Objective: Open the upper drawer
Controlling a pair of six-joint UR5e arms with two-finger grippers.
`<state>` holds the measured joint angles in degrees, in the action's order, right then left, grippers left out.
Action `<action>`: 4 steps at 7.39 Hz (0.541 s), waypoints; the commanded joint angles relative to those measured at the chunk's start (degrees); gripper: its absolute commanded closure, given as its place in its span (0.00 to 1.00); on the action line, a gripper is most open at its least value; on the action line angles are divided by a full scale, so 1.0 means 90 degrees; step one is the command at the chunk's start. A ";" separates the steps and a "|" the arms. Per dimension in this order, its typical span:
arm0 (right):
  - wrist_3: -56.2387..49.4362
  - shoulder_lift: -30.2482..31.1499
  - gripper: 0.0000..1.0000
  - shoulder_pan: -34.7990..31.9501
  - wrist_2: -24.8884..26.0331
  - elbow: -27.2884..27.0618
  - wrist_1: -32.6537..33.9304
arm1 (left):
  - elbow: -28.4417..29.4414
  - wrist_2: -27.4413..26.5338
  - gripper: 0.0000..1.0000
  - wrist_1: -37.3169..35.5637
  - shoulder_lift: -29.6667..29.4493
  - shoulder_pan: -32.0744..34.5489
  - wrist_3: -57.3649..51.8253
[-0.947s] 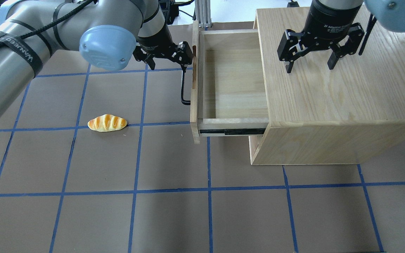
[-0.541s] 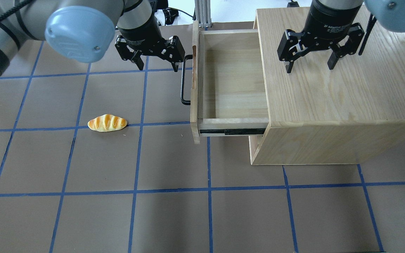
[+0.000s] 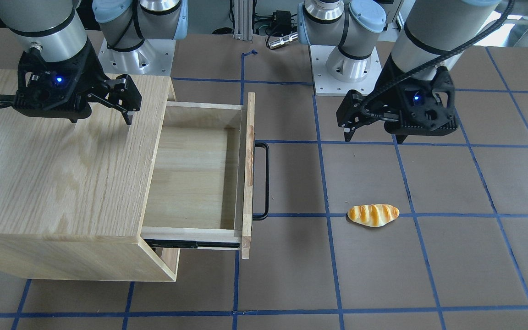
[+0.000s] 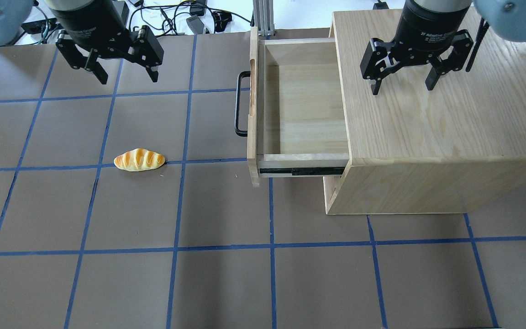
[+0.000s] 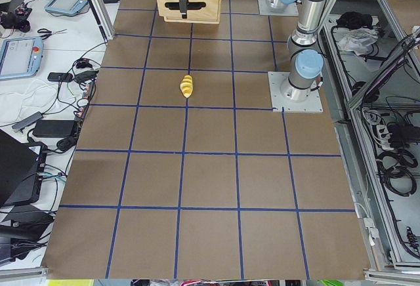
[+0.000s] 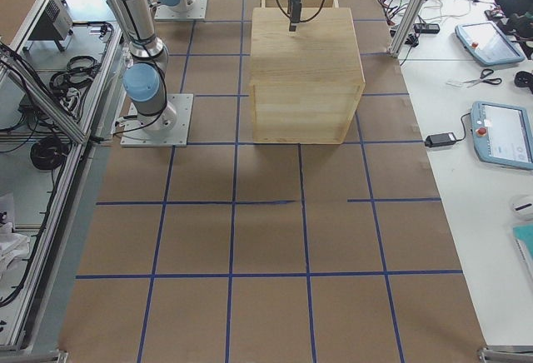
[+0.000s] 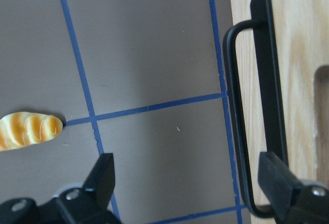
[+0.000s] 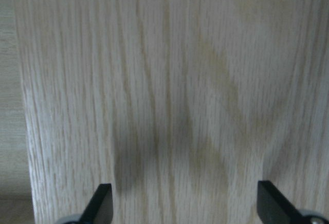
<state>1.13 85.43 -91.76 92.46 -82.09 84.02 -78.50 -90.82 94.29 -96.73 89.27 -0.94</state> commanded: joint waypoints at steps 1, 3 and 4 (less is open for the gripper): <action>0.0002 0.0000 0.00 0.0000 0.0000 0.0000 0.0000 | -0.0212 -0.0123 0.00 0.0235 0.0355 -0.0581 -0.0314; -0.0008 0.0000 0.00 0.0000 0.0000 0.0000 0.0000 | -0.0544 -0.0104 0.00 0.0129 0.0552 -0.0584 -0.0316; -0.0008 0.0000 0.00 0.0000 0.0000 0.0000 0.0000 | -0.0662 -0.0084 0.00 -0.0016 0.0562 -0.0564 -0.0305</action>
<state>1.09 85.43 -91.76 92.46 -82.09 84.02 -82.91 -91.73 95.38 -92.18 84.17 -3.89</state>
